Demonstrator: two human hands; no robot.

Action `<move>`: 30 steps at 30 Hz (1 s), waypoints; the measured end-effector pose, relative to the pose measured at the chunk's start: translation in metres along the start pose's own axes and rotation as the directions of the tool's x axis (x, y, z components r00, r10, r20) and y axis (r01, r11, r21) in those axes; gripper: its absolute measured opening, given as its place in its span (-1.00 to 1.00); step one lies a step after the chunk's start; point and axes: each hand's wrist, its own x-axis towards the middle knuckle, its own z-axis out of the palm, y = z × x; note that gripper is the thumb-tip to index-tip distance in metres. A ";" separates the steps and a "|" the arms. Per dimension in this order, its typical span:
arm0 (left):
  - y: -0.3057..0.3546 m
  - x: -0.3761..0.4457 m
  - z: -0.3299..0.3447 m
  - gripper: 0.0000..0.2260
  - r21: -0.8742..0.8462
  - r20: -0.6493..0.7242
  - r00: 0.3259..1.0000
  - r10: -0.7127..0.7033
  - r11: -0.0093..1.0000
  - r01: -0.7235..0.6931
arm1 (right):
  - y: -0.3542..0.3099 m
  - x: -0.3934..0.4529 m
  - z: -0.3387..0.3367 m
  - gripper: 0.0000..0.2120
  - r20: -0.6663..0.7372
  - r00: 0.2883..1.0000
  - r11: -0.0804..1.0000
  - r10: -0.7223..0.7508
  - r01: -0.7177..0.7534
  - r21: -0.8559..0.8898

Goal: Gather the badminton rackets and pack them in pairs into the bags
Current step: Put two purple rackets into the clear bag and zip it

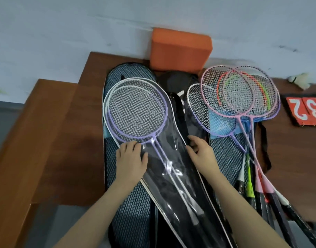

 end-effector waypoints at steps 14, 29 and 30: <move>0.037 0.152 -0.010 -0.63 -0.103 0.071 0.982 0.173 0.981 -0.165 | -0.062 0.139 0.018 -0.65 0.017 0.990 0.970 0.137 -0.138 0.198; 0.020 0.189 -0.044 -0.70 -0.298 -0.156 0.851 0.501 0.798 -0.524 | -0.076 0.086 -0.006 -0.79 -0.201 0.959 0.927 -0.200 0.251 0.277; 0.018 0.189 -0.045 -0.70 -0.302 -0.147 0.848 0.509 0.793 -0.529 | -0.076 0.084 -0.006 -0.80 -0.195 0.961 0.927 -0.196 0.247 0.282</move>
